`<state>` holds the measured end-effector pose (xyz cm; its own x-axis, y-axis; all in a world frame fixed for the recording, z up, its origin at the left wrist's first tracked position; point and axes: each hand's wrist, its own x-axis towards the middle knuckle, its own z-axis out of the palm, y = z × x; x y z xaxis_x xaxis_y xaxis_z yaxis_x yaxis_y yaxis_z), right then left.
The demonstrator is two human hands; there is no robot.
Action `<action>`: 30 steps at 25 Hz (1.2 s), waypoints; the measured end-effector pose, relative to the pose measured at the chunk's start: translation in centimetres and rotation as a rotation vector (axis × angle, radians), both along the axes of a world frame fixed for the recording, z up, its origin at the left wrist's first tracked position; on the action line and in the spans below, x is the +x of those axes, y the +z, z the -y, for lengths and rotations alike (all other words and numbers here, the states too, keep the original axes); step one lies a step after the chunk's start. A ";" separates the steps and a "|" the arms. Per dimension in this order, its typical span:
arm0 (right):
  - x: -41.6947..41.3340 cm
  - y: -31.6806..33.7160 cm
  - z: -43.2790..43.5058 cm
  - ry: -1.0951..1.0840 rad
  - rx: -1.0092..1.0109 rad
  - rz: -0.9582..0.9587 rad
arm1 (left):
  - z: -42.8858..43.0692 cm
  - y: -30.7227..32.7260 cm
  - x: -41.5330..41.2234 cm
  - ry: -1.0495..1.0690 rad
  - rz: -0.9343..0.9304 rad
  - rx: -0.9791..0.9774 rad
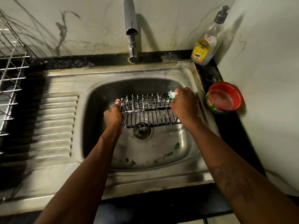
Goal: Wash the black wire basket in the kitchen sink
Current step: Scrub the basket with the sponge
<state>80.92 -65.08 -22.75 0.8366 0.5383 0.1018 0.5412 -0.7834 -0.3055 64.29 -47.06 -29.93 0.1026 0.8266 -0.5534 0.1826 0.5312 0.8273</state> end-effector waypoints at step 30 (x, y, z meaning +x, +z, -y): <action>-3.0 7.6 -3.1 0.292 0.493 -0.239 | 5.2 12.7 4.9 -0.190 0.637 -0.421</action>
